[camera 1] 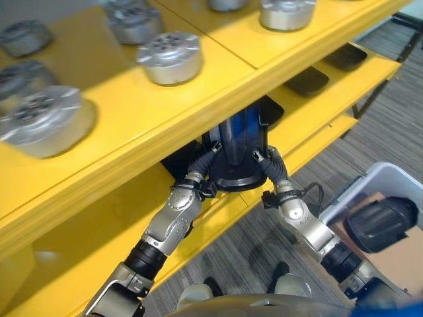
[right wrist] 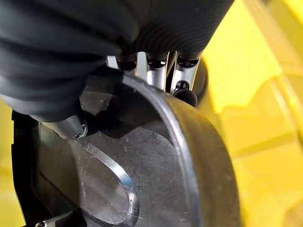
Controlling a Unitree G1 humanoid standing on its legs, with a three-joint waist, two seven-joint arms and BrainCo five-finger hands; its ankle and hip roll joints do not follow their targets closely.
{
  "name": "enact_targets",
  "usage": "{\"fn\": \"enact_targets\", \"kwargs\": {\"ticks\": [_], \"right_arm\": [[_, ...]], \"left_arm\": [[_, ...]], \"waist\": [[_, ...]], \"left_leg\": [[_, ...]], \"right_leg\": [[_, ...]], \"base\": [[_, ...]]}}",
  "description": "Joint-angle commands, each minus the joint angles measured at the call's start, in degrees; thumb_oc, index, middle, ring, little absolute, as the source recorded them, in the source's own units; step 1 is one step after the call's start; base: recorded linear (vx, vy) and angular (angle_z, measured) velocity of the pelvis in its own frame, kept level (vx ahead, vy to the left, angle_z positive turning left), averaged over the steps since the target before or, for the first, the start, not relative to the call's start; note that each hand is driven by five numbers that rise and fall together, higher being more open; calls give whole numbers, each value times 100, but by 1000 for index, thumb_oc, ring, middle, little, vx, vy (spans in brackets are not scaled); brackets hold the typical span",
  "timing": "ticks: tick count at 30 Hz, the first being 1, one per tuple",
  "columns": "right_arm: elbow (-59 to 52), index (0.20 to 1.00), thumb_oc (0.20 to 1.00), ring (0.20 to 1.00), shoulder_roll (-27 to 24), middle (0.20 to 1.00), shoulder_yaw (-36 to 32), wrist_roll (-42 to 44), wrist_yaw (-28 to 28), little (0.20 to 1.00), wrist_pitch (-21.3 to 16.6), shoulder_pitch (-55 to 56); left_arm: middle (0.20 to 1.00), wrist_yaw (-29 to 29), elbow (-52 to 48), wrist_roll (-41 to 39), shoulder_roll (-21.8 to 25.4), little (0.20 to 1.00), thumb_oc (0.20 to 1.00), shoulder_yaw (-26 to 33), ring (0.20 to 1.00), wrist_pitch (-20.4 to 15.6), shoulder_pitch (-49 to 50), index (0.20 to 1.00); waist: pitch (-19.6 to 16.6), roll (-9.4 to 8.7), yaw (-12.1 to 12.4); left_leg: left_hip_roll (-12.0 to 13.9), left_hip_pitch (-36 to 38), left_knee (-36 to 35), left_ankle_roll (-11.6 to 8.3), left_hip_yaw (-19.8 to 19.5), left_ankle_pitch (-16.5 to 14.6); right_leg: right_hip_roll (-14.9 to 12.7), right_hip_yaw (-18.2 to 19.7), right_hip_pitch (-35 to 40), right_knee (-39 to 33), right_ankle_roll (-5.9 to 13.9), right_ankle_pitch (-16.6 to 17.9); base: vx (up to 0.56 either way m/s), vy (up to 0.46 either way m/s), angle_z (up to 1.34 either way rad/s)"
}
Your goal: Move parts from the plastic box to the shelf.
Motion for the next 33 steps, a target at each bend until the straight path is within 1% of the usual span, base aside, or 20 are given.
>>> {"fn": "enact_targets", "kwargs": {"ticks": [1,3,4,5,6,7,9,10,11,15,17,19,22,23,25,27,29,30,31,33], "right_arm": [[-278,200,200,200,751,200,-333,616,-84,200,-255,-79],[-309,200,200,200,763,200,-353,593,-57,200,-241,-61],[-398,200,200,200,710,200,-361,592,-59,200,-272,3],[-469,200,200,200,618,200,-352,594,-73,200,-305,86],[-523,200,200,200,515,200,-363,607,-39,200,-317,142],[-557,200,200,200,429,200,-375,610,-22,200,-361,194],[-639,200,200,200,260,200,-343,518,80,200,-456,343],[-630,200,200,200,225,200,-363,454,92,200,-536,384],[-586,200,200,200,189,200,-392,405,188,200,-601,396],[-561,200,200,200,40,200,-374,220,390,200,-774,313],[-572,200,200,200,-15,200,-319,-188,292,200,-968,162],[-676,200,200,200,-60,200,-314,-556,231,200,-1014,45],[-666,200,200,200,-94,200,-272,-861,217,200,-1053,-106],[-572,200,200,200,-119,200,-226,-1073,290,200,-1093,-308],[-625,200,200,200,-176,200,-194,-1154,404,200,-1033,-401],[-613,200,200,200,-245,200,-114,-1242,508,200,-997,-523],[-525,200,200,200,-297,200,89,-1083,734,200,-885,-703],[-516,200,200,200,-300,200,101,-1067,746,200,-877,-717],[-500,200,200,200,-296,200,166,-1050,769,200,-792,-785],[-450,200,200,200,-295,200,200,-983,853,200,-698,-855]], "left_arm": [[200,-1024,-936,-154,100,200,200,-256,200,-323,238,200],[200,-1033,-973,-150,131,200,200,-257,200,-284,223,200],[200,-1054,-982,-127,182,200,200,-326,200,-283,174,200],[200,-1075,-968,-134,195,200,200,-389,200,-333,162,200],[200,-1083,-957,-126,202,200,200,-426,200,-381,171,200],[200,-1097,-946,-142,205,200,200,-452,200,-426,186,200],[200,-1114,-990,-150,215,200,200,-442,200,-537,283,200],[200,-1154,-1018,-185,249,200,200,-406,200,-522,304,200],[200,-1148,-1035,-238,289,200,200,-385,200,-543,327,200],[200,-1179,-1053,-360,301,200,200,-246,200,-667,488,200],[200,-1253,-1068,-495,278,200,200,-190,200,-814,555,200],[200,-1345,-1087,-582,281,200,200,-137,200,-867,549,200],[200,-1401,-1168,-637,307,200,200,-34,200,-926,608,200],[200,-1409,-1226,-678,333,200,200,92,200,-935,657,200],[200,-1401,-1247,-700,331,200,200,174,200,-906,660,200],[200,-1429,-1261,-738,306,200,200,215,200,-851,665,200],[200,-1329,-1162,-723,267,200,200,202,200,-821,659,200],[200,-1326,-1148,-728,264,200,200,202,200,-831,656,200],[200,-1351,-1053,-723,233,200,200,162,200,-890,651,200],[200,-1368,-985,-700,212,200,200,170,200,-912,633,200]], "waist": [[-86,-104,213],[-49,-90,198],[6,-19,99],[33,-2,31],[38,-10,0],[38,-36,-28],[12,-101,-69],[13,-142,-66],[9,-153,-33],[67,-196,128],[155,-225,167],[182,-250,110],[187,-279,181],[201,-345,266],[167,-413,314],[98,-464,371],[-60,-493,405],[-68,-494,400],[-110,-489,399],[-143,-479,370]], "left_leg": [[111,455,-342,-7,-310,-52],[79,420,-366,21,-348,-35],[88,297,-431,36,-473,128],[62,221,-475,18,-619,236],[10,167,-531,13,-719,306],[-79,139,-608,21,-837,362],[-298,-3,-753,43,-1060,571],[-391,11,-753,41,-1143,516],[-407,6,-729,21,-1167,485],[-406,-179,-612,-83,-1186,543],[-286,-508,-259,-168,-870,501],[-62,-613,83,-134,-517,421],[111,-655,320,-128,-561,298],[266,-562,557,-121,-675,82],[465,-486,753,-184,-731,10],[724,-379,856,-278,-848,103],[1198,-125,755,-513,-1060,505],[1214,-106,730,-529,-1060,528],[1426,-80,726,-647,-1127,844],[1526,-45,709,-677,-1043,872]], "right_leg": [[-516,246,-283,-472,871,1001],[-437,337,-384,-192,842,830],[65,668,-475,371,677,93],[488,914,-506,614,541,-294],[790,1021,-490,812,444,-481],[1019,1125,-480,958,411,-547],[1449,1319,-529,975,336,-358],[1456,1310,-455,739,315,-343],[1460,1226,-316,583,243,-486],[1386,1119,208,-107,134,-537],[1274,1116,498,-404,138,-617],[1218,1008,509,-482,86,-601],[1157,958,453,-352,48,-666],[1096,917,423,-203,-8,-759],[1014,847,394,-141,-33,-770],[943,774,360,-65,-78,-833],[840,689,219,144,-131,-959],[833,683,206,166,-135,-975],[783,695,158,219,-141,-986],[706,604,81,384,-151,-1091]], "base": [[-159,189,40],[-181,167,38],[-239,192,28],[-241,195,22],[-143,111,56],[-191,64,131],[-215,29,112],[-120,-11,7],[-47,-40,23],[-111,-53,39],[-162,10,20],[-173,27,13],[-157,49,45],[-170,80,34],[-163,106,-8],[-117,181,-5],[-75,327,13],[-67,341,19],[-69,282,10],[-78,377,21]]}}
